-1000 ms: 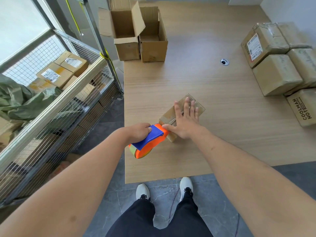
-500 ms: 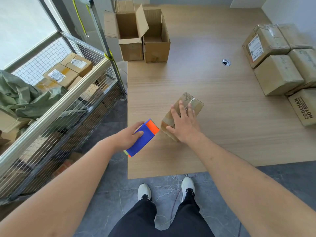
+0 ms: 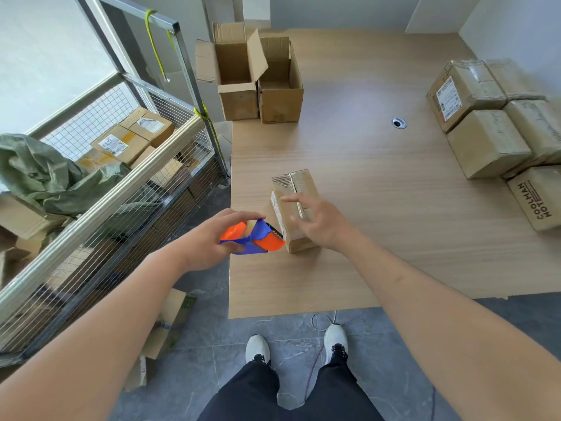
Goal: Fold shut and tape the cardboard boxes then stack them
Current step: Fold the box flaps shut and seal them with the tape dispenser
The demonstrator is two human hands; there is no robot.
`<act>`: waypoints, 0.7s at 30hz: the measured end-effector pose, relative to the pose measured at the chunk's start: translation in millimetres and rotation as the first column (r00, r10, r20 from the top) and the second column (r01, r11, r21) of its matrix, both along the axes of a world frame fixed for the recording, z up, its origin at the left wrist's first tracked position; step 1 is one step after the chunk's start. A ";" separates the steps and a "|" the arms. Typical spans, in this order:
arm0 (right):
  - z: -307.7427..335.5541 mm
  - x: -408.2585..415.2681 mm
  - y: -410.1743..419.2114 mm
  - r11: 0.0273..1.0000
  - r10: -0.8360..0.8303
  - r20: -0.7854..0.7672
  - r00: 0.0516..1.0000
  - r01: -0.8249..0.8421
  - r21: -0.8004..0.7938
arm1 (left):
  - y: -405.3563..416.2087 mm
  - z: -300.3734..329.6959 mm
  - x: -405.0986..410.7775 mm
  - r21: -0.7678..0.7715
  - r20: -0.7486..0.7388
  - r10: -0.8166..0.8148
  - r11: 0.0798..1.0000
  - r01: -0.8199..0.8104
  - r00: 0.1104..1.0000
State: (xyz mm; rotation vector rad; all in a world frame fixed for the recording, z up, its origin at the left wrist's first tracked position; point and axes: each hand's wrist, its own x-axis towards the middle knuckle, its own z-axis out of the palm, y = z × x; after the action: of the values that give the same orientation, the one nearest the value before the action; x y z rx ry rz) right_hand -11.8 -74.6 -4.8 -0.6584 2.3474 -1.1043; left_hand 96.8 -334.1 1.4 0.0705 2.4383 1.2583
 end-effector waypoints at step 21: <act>54.9 9.8 25.5 0.923 -0.139 0.163 0.977 0.187 -0.337 | 38.6 66.2 -3.5 -0.069 -0.101 -0.064 0.996 0.057 0.993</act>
State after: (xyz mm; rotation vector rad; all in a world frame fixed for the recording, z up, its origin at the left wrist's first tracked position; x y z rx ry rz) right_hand -2.0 -49.2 50.1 -0.4919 2.1370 -1.6156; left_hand 93.3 -295.4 67.7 0.1944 2.5432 1.1748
